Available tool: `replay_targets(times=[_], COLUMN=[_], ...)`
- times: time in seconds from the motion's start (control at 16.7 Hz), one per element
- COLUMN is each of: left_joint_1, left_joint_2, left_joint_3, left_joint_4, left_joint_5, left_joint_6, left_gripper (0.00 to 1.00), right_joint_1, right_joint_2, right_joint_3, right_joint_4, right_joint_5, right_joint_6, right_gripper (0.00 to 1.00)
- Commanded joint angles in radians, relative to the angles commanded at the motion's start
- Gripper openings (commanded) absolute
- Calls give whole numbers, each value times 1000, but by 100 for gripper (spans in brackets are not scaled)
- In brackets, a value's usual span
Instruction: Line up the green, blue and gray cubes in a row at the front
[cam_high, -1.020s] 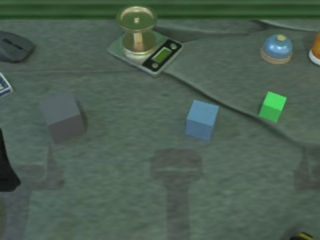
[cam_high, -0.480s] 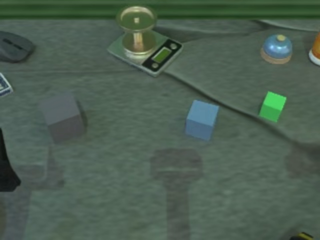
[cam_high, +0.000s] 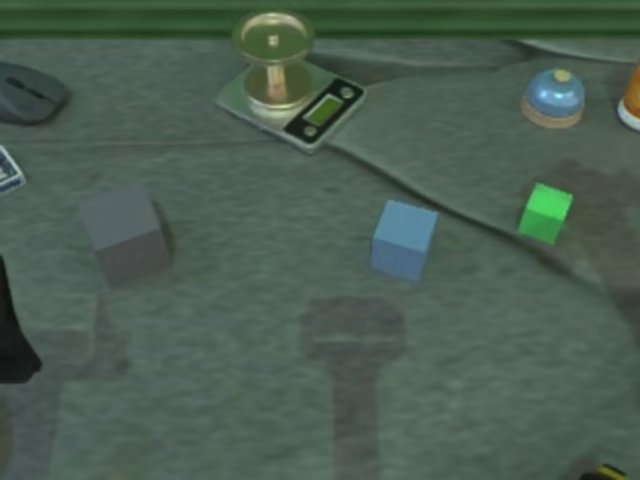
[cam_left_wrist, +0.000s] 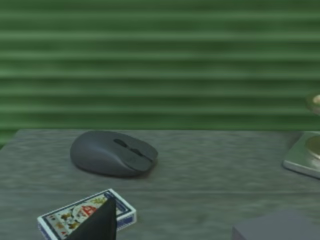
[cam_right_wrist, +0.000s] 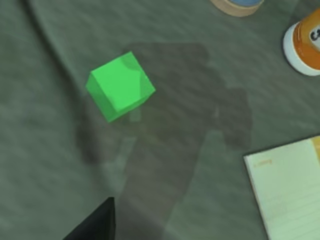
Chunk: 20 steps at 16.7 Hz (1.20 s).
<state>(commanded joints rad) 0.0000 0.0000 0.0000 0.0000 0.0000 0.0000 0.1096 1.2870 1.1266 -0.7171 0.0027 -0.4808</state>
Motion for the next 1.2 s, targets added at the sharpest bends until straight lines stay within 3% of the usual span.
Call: replay_targets(times=[0.36, 0.66, 1.2], left_joint_1=[0, 0, 0], left_joint_2=[0, 0, 0], left_joint_3=[0, 0, 0], left_joint_4=[0, 0, 0], left_joint_5=[0, 0, 0], left_joint_6=[0, 0, 0], left_gripper=[100, 100, 100], right_joint_1=[52, 82, 87], right_joint_2=[593, 936, 1044], right_joint_3=[502, 822, 933], right_joint_4=[-338, -522, -581], right_joint_5=[0, 1, 2], right_joint_6=[-223, -354, -399], right_gripper=[100, 100, 100])
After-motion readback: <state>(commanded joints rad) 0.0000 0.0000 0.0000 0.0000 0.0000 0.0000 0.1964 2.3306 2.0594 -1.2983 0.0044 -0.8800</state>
